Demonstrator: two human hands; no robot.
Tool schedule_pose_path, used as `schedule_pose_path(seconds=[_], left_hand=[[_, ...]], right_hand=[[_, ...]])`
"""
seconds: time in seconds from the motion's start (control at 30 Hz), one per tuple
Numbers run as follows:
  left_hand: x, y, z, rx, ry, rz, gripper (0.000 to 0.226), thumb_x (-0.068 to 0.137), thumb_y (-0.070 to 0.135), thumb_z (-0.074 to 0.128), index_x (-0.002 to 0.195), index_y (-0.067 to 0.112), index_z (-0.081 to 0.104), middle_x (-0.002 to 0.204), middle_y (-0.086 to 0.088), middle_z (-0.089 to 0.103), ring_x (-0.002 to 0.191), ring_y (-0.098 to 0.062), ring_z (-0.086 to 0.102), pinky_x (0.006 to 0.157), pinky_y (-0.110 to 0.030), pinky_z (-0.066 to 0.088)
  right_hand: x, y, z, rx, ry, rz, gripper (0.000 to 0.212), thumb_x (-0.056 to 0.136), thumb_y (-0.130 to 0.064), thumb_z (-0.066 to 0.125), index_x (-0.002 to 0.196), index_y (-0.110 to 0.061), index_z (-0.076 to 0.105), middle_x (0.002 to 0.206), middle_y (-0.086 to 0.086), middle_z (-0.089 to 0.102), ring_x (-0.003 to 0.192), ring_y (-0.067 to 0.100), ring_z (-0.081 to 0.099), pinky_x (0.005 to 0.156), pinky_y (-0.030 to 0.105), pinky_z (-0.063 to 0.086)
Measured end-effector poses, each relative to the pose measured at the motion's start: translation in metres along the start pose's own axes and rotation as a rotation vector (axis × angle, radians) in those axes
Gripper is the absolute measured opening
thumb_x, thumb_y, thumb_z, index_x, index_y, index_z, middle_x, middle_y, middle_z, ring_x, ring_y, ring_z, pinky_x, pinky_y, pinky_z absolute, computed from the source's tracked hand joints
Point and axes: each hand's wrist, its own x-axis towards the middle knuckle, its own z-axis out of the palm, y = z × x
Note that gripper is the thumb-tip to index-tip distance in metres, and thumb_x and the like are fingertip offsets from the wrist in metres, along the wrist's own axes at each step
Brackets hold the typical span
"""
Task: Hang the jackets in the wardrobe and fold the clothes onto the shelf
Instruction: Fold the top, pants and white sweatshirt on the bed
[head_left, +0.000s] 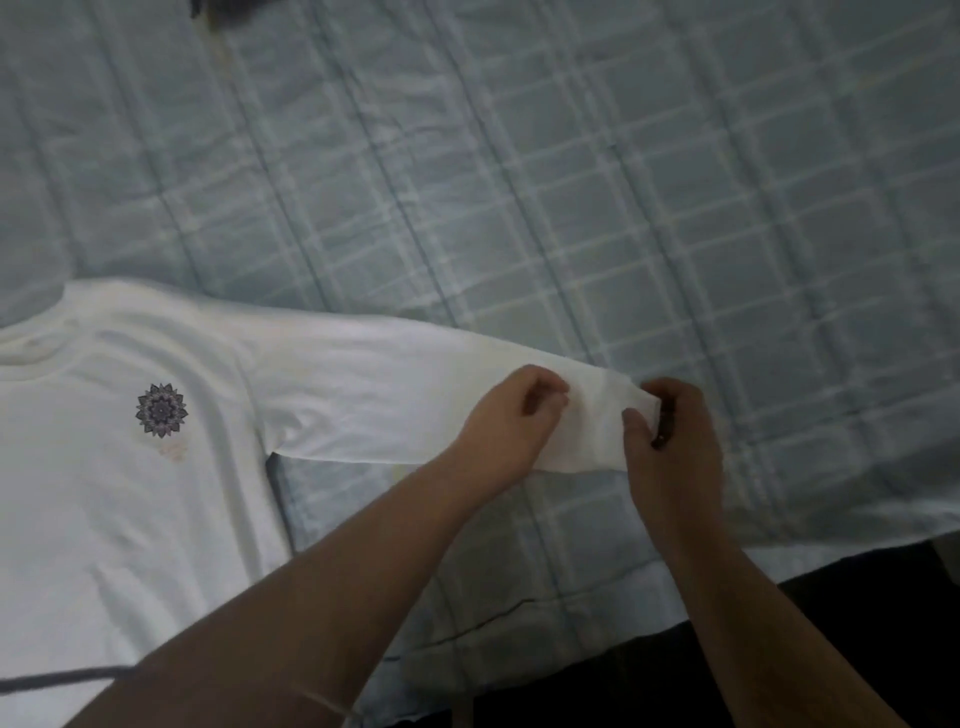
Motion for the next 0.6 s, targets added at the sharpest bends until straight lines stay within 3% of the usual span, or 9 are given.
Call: schedule_pose_path(seconds=[0.07,0.13,0.23,0.27,0.37,0.43,0.53,0.6], left_hand=[[-0.01,0.007,0.008,-0.302,-0.098,-0.132,0.026,0.105,0.028,0.046,0.113,0.012,0.064,0.114,-0.01,0.069,0.1,-0.023,0.067,0.09,-0.042,0.055],[-0.014,0.006,0.004,-0.491,-0.077,-0.235,0.042,0.106,0.043,0.038,0.113,0.014,0.067,0.114,-0.011,0.072,0.104,-0.025,0.069,0.091,-0.043,0.055],[-0.016,-0.006,-0.016,-0.711,0.035,-0.402,0.054,0.094,0.062,0.049,0.113,0.016,0.07,0.113,-0.01,0.074,0.108,-0.031,0.069,0.097,-0.054,0.053],[-0.017,-0.014,-0.025,-0.693,0.057,-0.375,0.056,0.087,0.064,0.056,0.115,0.017,0.069,0.115,-0.009,0.073,0.11,-0.032,0.068,0.098,-0.057,0.051],[-0.027,-0.039,-0.06,-0.368,0.154,-0.188,0.042,0.078,0.047,0.066,0.113,0.023,0.067,0.111,0.001,0.073,0.106,-0.022,0.068,0.097,-0.054,0.053],[-0.036,-0.051,-0.088,-0.25,0.234,-0.126,0.035,0.082,0.039,0.065,0.112,0.022,0.067,0.108,0.004,0.073,0.102,-0.017,0.068,0.096,-0.048,0.053],[-0.052,-0.069,-0.136,-0.266,0.377,-0.1,0.019,0.092,0.025,0.065,0.11,0.018,0.067,0.102,0.004,0.073,0.097,-0.018,0.069,0.091,-0.041,0.055],[-0.066,-0.085,-0.175,-0.265,0.451,-0.099,0.015,0.093,0.023,0.065,0.106,0.018,0.068,0.096,0.003,0.074,0.093,-0.019,0.07,0.085,-0.04,0.056]], right_hand=[[-0.01,-0.013,0.009,0.098,-0.098,0.018,0.039,0.09,-0.002,0.06,0.117,-0.028,0.049,0.101,-0.017,0.061,0.088,-0.008,0.061,0.07,0.011,0.049],[-0.019,-0.021,0.021,0.226,-0.19,0.018,0.042,0.091,0.003,0.055,0.119,-0.028,0.051,0.104,-0.01,0.065,0.089,0.004,0.066,0.075,0.023,0.054],[-0.029,-0.028,0.036,0.409,-0.229,0.011,0.038,0.096,0.007,0.045,0.116,-0.023,0.058,0.107,0.002,0.068,0.089,0.021,0.067,0.075,0.031,0.055],[-0.032,-0.029,0.042,0.379,-0.213,-0.007,0.037,0.096,0.007,0.043,0.114,-0.022,0.059,0.106,0.001,0.068,0.089,0.021,0.067,0.075,0.033,0.055],[-0.044,-0.029,0.065,0.113,-0.122,-0.116,0.032,0.095,-0.005,0.041,0.111,-0.025,0.061,0.105,-0.01,0.067,0.095,0.009,0.064,0.086,0.036,0.053],[-0.054,-0.028,0.087,-0.106,-0.113,-0.281,0.033,0.092,-0.012,0.042,0.118,-0.024,0.06,0.118,-0.011,0.061,0.11,0.005,0.055,0.099,0.034,0.046],[-0.071,-0.024,0.132,-0.418,-0.215,-0.536,0.047,0.096,-0.024,0.04,0.141,-0.017,0.048,0.146,0.002,0.047,0.138,0.017,0.036,0.117,0.036,0.028],[-0.087,-0.03,0.167,-0.562,-0.279,-0.608,0.056,0.097,-0.032,0.034,0.152,-0.017,0.035,0.16,0.005,0.03,0.15,0.022,0.019,0.122,0.041,0.018]])
